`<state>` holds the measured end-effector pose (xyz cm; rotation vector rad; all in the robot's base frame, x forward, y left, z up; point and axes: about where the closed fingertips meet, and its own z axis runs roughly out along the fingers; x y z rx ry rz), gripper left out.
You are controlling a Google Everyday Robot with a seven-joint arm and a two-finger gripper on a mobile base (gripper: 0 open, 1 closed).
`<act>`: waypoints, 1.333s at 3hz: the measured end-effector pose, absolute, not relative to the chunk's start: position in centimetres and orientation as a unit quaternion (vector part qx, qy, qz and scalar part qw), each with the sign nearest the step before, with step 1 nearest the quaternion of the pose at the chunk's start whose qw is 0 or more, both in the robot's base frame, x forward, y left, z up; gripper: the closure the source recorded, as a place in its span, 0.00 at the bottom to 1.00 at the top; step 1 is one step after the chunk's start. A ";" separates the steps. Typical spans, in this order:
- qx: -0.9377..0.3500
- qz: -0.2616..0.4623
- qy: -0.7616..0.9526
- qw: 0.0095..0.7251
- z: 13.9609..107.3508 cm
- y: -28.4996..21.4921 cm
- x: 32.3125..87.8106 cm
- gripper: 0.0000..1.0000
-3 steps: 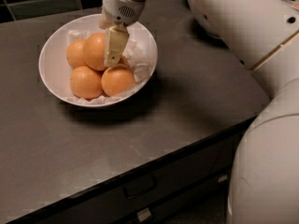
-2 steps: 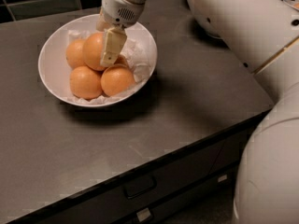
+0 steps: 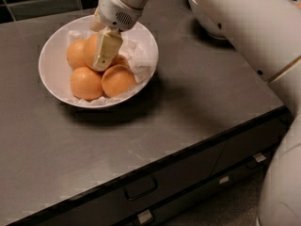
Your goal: Pick orange from white bowl
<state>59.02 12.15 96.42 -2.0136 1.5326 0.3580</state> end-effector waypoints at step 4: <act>-0.733 0.170 0.584 0.306 94.7 11.3 59.5 0.29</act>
Offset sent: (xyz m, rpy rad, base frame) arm 0.0007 -0.0175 -0.0155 0.0792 0.0538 -0.0388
